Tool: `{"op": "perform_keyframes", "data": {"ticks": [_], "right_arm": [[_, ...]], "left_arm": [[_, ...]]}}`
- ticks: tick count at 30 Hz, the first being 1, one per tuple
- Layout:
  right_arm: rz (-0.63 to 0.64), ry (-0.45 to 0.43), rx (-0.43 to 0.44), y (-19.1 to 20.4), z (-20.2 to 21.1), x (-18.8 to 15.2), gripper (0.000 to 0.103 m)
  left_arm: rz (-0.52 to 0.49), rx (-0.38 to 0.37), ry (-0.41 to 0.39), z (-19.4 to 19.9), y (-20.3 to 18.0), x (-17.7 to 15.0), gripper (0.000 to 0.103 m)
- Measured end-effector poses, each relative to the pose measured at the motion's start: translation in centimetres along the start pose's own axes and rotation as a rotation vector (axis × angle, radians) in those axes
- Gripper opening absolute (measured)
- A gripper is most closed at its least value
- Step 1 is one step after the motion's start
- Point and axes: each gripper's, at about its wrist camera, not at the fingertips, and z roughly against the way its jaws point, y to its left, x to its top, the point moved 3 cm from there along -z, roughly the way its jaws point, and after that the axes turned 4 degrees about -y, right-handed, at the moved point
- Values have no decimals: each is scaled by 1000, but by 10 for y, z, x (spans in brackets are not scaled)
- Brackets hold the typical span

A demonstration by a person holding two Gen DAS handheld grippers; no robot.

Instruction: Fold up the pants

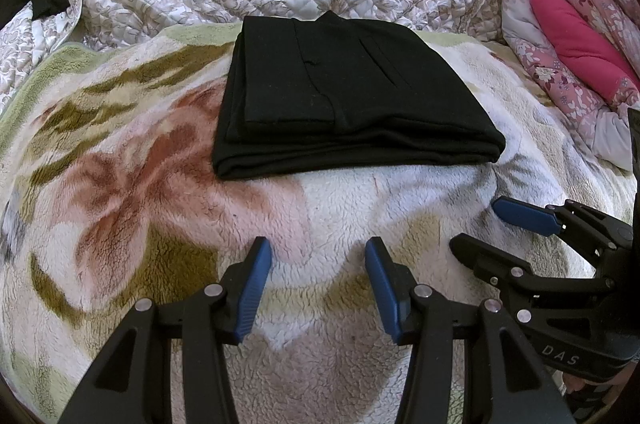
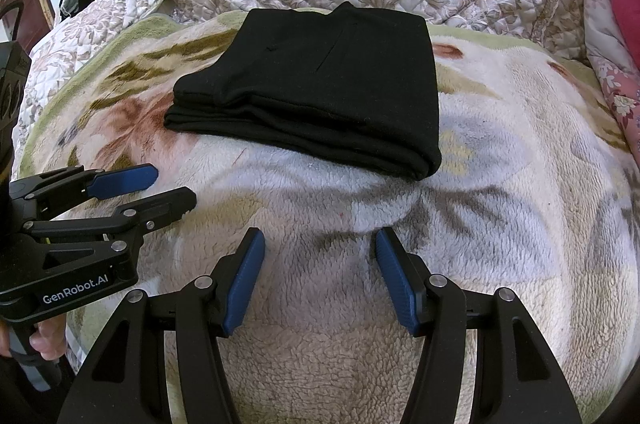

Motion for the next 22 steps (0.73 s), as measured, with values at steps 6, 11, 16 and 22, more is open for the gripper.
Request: {"op": "perform_keyframes", "data": {"ticks": [6,11,16,22], "right_arm": [[1,1,1,0,0,0,58],[2,1,1,-1,1,-1,58],[2,1,1,0,0,0,58],[2,0,2,-1,1,-1,58]], "left_arm": [[-1,0,0,0,-1,0,52],[-2,1,0,0,0,0,52],[0,0,0,0,0,1,52],[3,-3,-3,0,2,0,53]]}}
